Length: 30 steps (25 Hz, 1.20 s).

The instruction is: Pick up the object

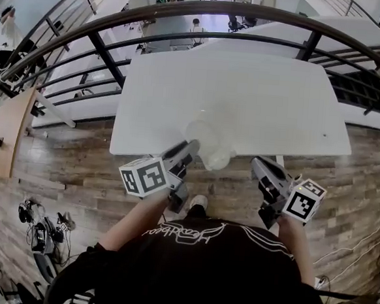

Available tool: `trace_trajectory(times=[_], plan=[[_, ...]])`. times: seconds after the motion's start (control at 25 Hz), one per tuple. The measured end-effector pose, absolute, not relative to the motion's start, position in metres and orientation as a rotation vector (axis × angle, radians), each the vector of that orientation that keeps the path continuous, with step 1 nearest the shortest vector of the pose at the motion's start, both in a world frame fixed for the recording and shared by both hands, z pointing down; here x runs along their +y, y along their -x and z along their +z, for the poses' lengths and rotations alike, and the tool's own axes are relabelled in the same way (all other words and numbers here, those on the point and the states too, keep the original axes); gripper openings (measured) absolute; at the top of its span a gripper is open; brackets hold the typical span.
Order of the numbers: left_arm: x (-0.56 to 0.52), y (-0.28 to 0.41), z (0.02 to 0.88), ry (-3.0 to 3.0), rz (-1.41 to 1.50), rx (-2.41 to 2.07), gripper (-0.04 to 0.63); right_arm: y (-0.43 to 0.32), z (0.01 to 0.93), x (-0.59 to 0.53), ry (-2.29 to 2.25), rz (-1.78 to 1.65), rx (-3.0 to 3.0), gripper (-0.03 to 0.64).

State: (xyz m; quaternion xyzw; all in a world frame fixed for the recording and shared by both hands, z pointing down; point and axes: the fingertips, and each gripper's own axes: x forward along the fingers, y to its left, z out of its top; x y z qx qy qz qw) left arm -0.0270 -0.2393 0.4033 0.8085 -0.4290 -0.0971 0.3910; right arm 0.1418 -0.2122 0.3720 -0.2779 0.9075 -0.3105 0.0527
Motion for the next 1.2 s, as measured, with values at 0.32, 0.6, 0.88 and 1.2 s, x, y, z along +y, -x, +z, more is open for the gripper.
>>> trace_trajectory(times=[0.32,0.6,0.88,1.2], plan=[[-0.211,0.019,0.4,-2.033,-0.281,-1.084,0.109,-0.155,0.373,-0.196,0.832,-0.946,2.761,0.021],[-0.184,0.008,0.377,-2.042,-0.312,-1.065,0.109,-0.165,0.358,-0.17,0.828,-0.919,2.783,0.021],[-0.123,-0.013,0.381,-2.107,-0.296,-1.058,0.109,-0.183,0.367,-0.107,0.855,-0.869,2.768,0.021],[-0.098,-0.019,0.37,-2.133,-0.312,-1.06,0.108,-0.19,0.359,-0.082,0.877,-0.815,2.781,0.021]])
